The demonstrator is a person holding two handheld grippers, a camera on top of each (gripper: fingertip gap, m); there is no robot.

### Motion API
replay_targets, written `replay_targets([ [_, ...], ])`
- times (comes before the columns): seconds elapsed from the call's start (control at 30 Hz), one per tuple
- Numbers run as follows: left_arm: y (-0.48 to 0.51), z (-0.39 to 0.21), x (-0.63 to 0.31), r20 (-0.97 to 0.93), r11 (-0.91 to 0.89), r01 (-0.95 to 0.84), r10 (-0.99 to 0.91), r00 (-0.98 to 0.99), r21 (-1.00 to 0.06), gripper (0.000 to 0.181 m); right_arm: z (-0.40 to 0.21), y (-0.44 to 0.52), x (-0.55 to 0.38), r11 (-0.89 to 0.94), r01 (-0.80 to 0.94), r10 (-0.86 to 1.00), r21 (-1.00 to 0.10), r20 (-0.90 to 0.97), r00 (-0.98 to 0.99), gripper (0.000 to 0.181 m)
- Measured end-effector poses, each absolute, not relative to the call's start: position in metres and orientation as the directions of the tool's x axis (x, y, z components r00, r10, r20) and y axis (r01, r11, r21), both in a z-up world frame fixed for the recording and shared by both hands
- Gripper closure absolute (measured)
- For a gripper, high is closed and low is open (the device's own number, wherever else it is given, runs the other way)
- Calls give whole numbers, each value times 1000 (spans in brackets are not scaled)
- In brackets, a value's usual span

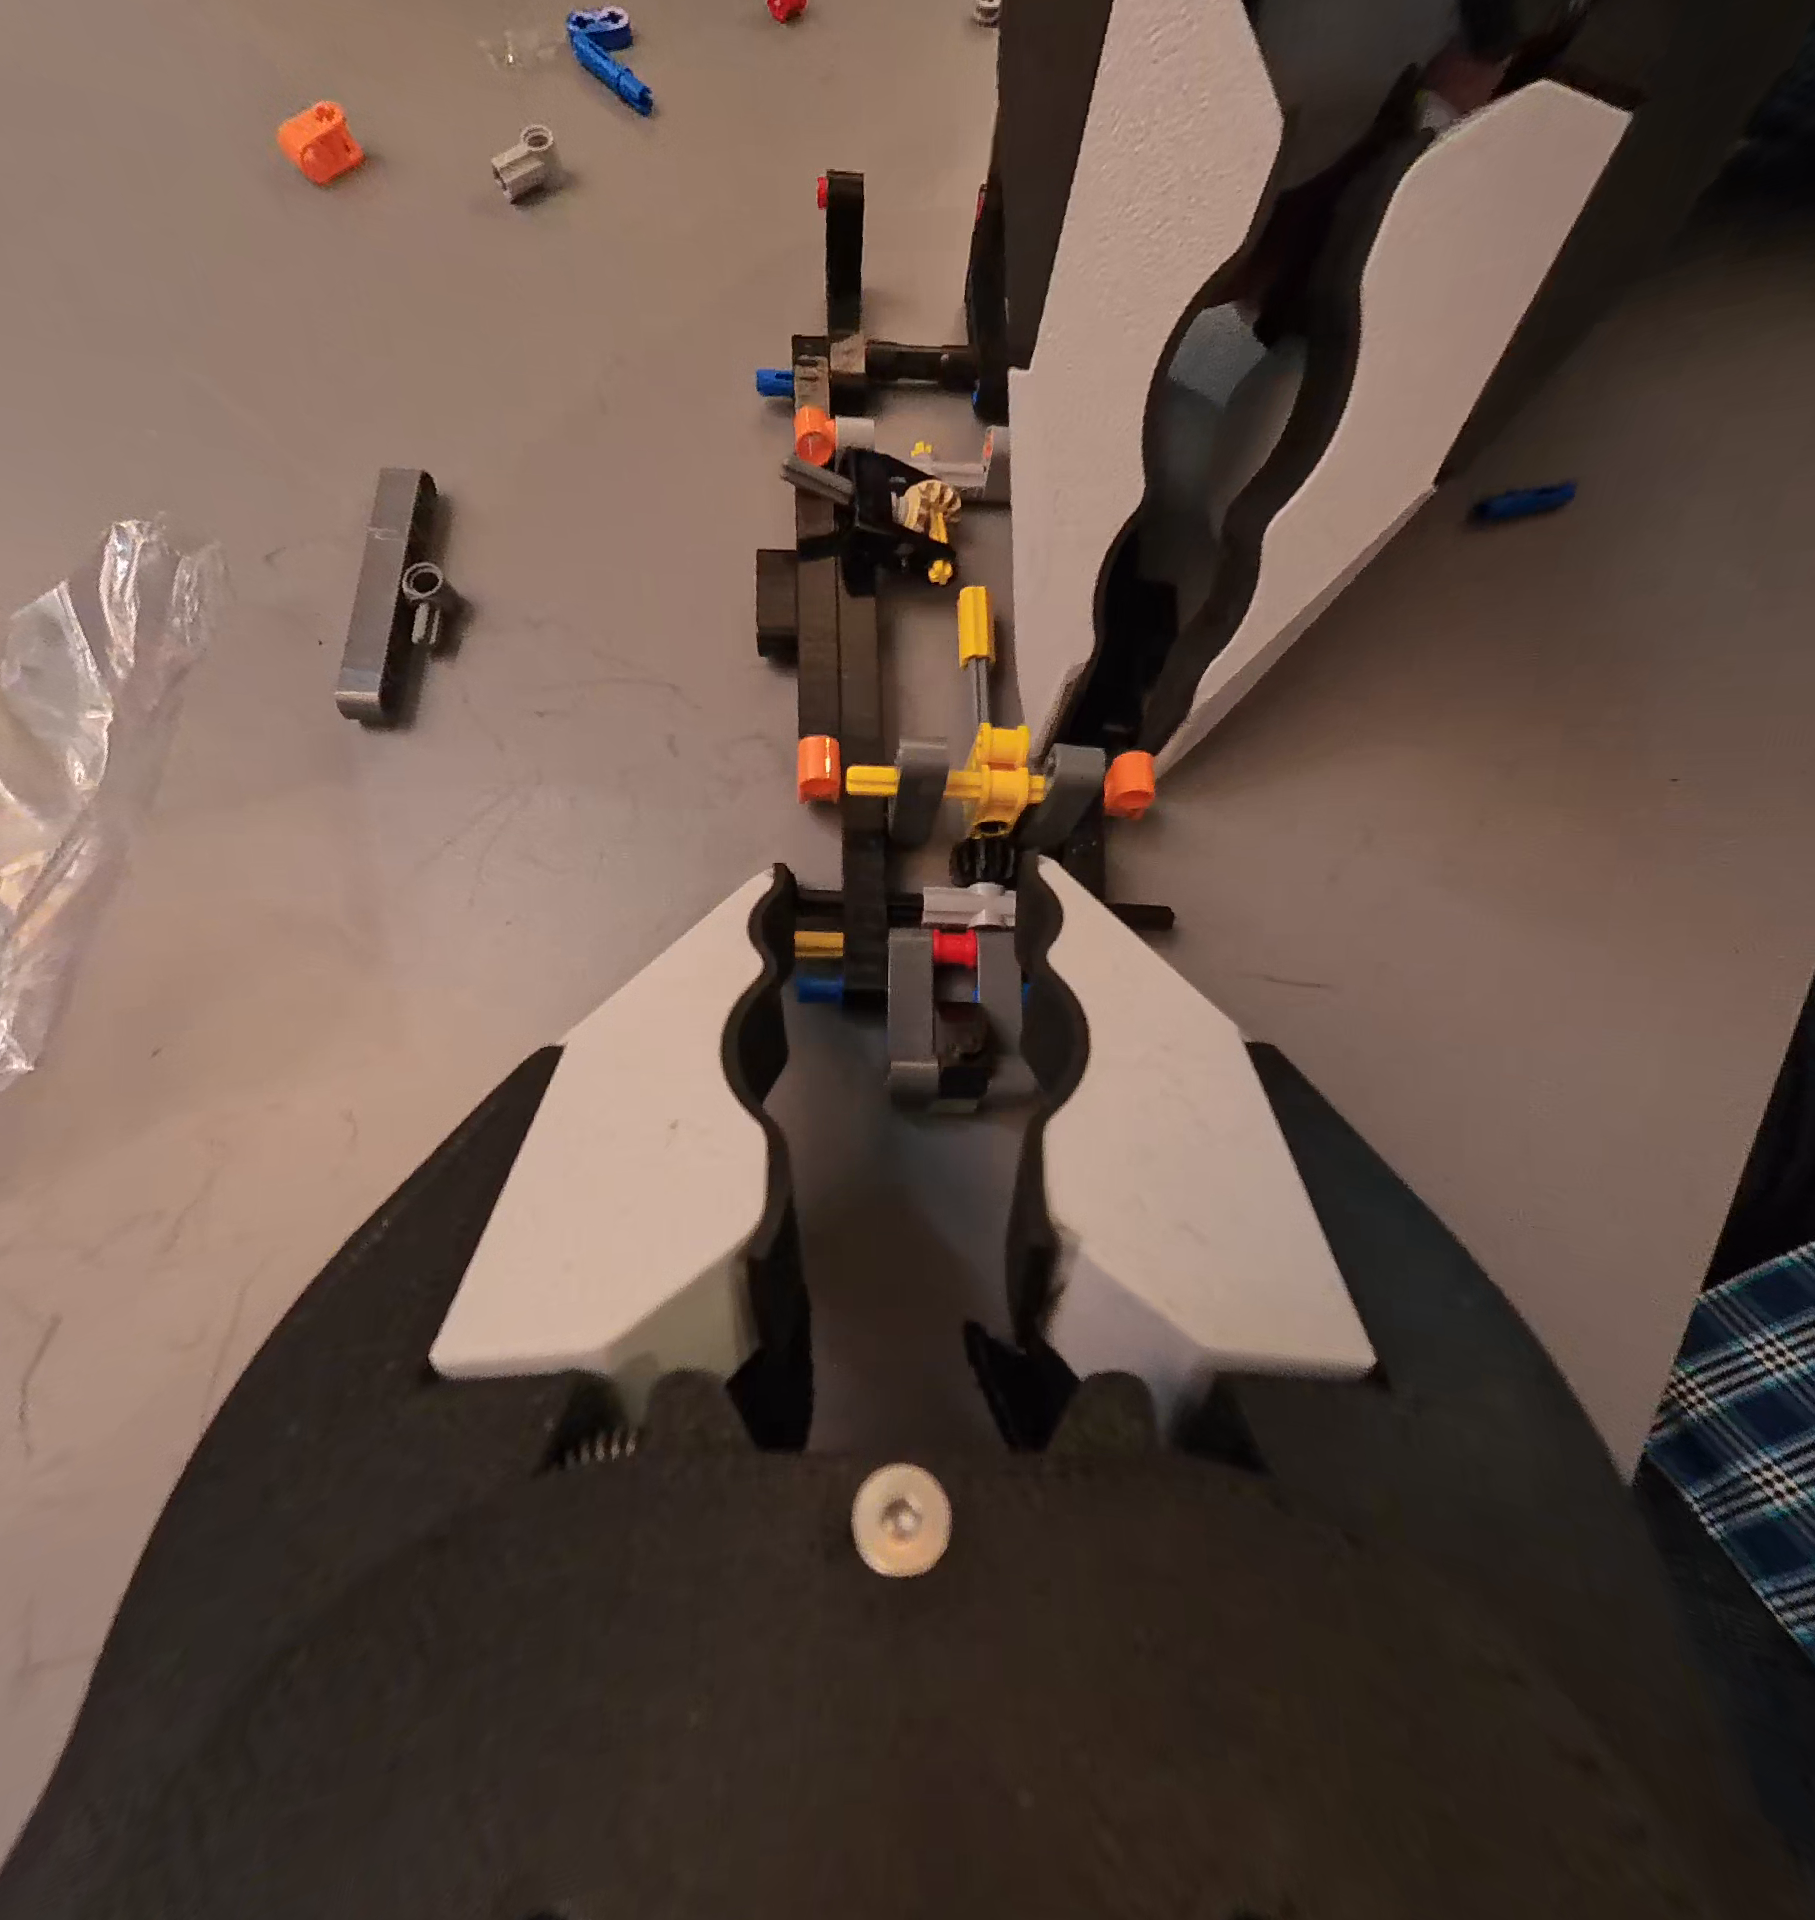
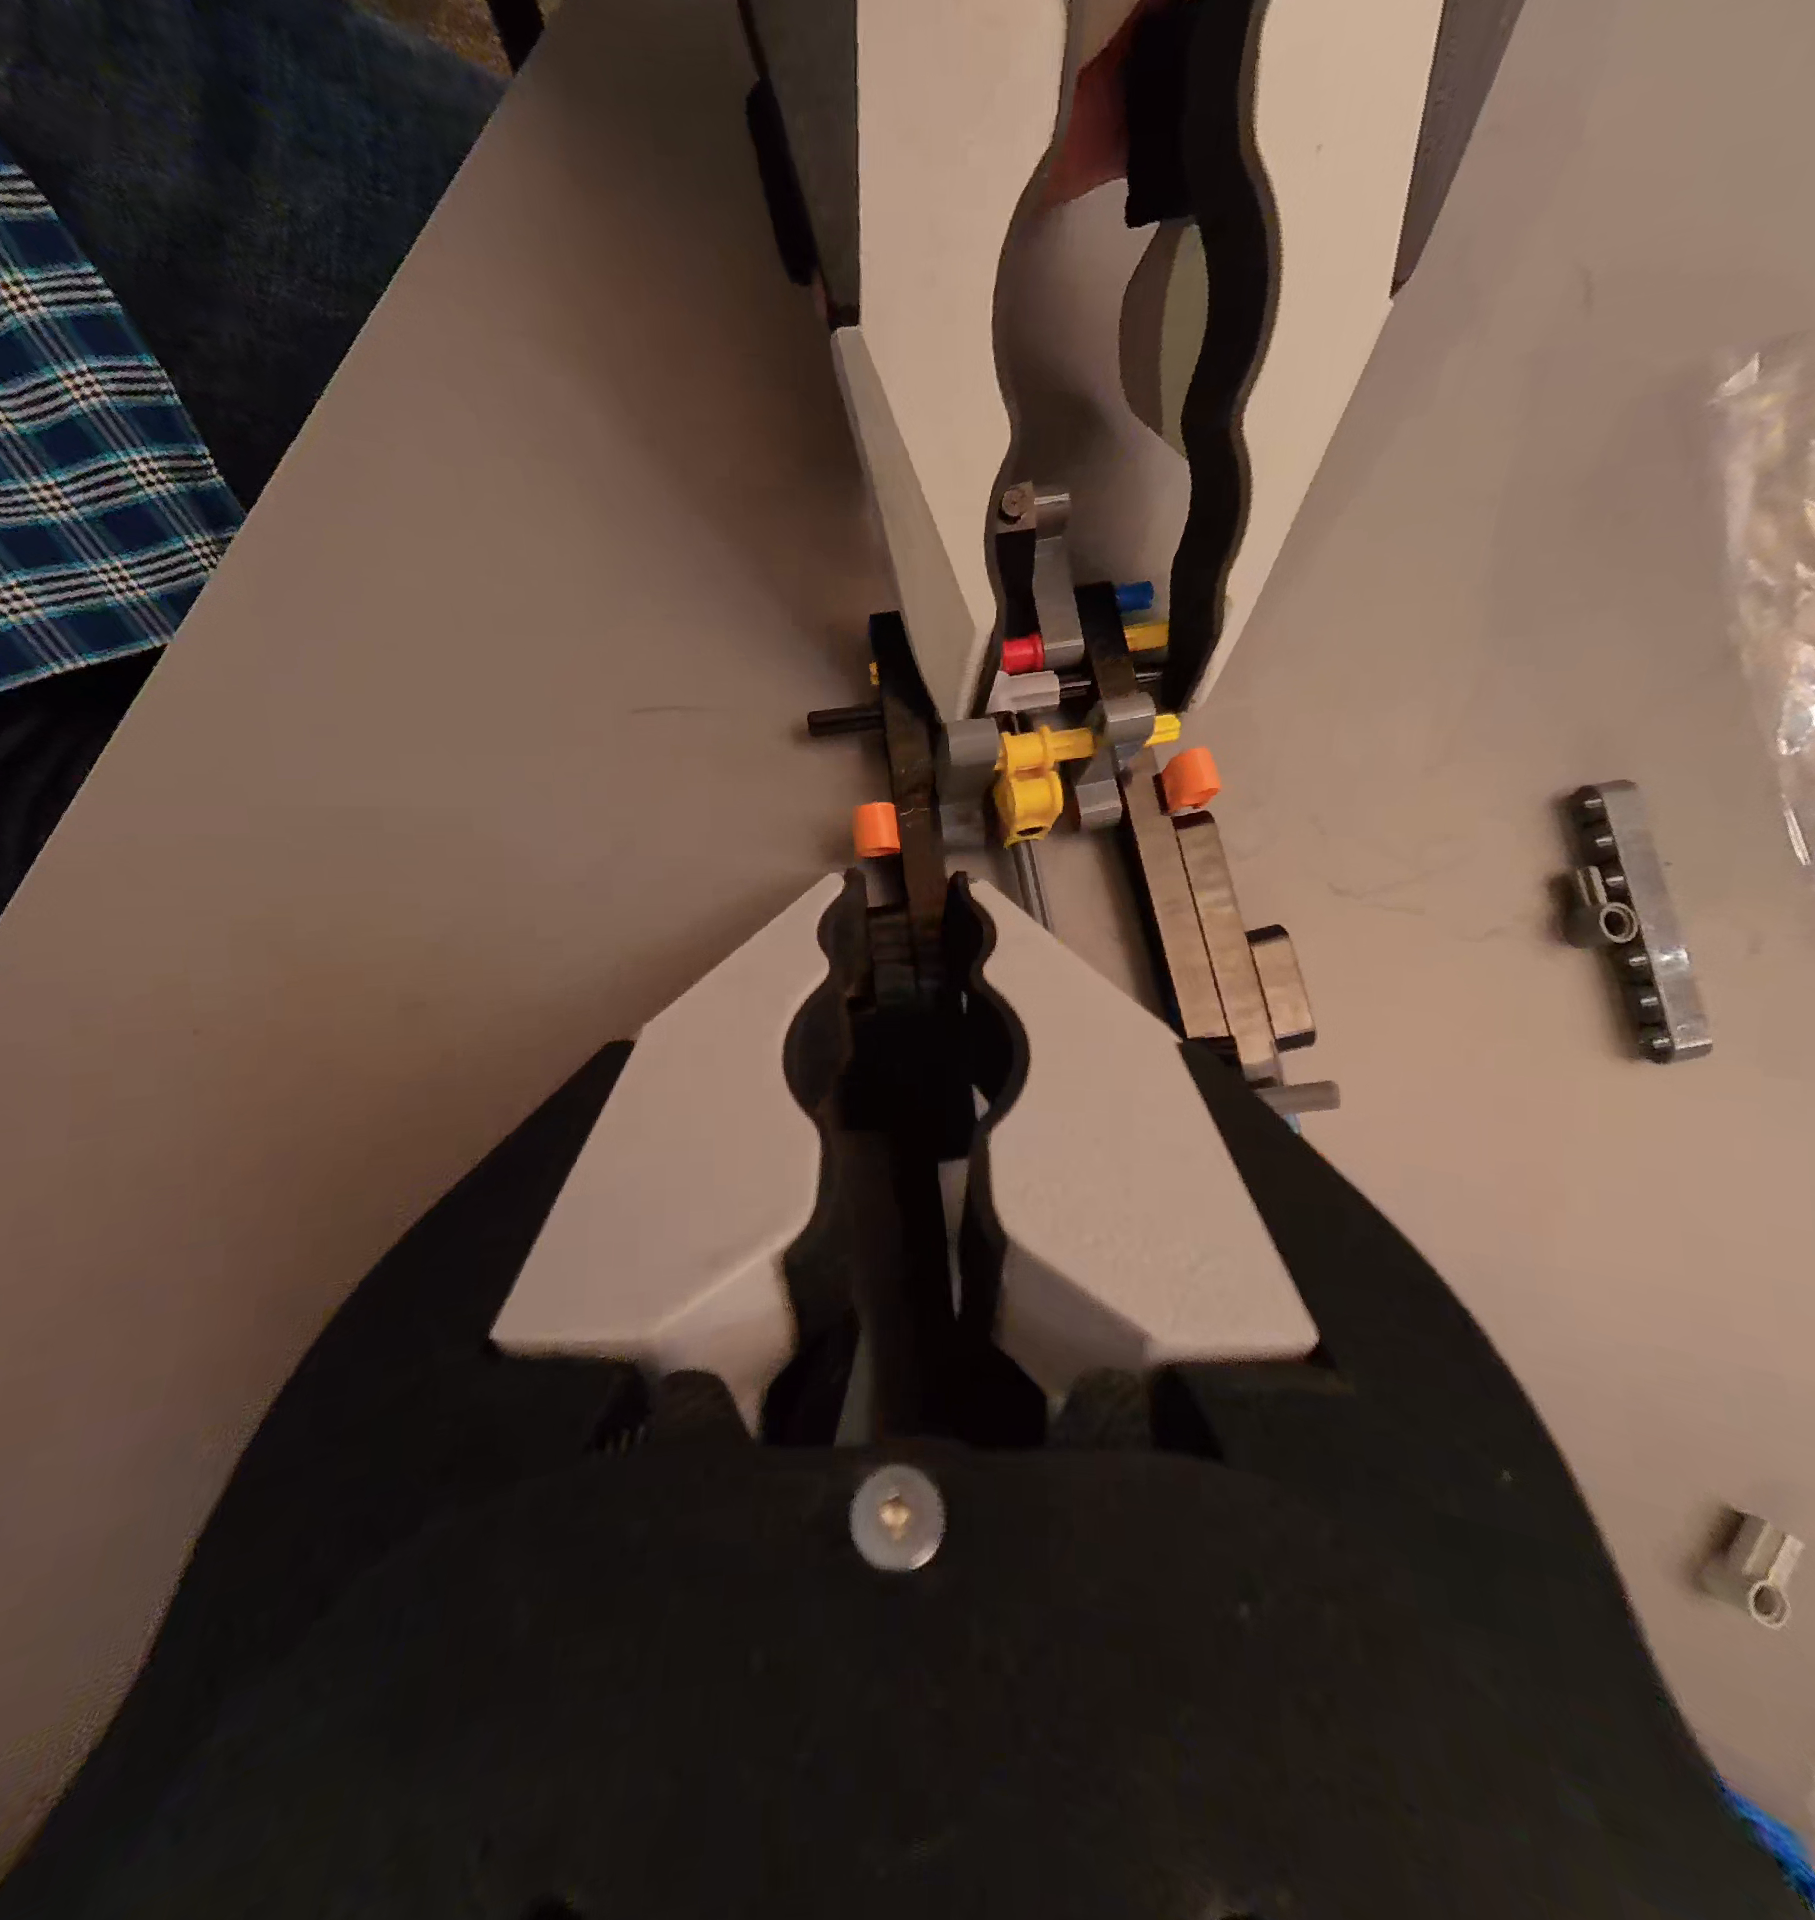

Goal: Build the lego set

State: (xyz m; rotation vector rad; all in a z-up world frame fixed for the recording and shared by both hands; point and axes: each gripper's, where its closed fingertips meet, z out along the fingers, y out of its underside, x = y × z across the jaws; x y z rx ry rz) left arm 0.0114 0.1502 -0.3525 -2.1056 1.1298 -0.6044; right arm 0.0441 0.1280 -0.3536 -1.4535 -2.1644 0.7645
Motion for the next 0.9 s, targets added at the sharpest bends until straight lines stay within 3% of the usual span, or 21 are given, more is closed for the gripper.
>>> replay_targets([
  [0.53, 150, -353, 12, 85, -403, -545, -853, 515, -736, 140, -354, 126, 46, 429, 683, 850, -591, 9, -526, 169],
  [0.9, 151, -353, 11, 95, -413, -538, -848, 521, -735, 140, -354, 130, 39, 386, 702, 876, -598, 0, -482, 176],
])
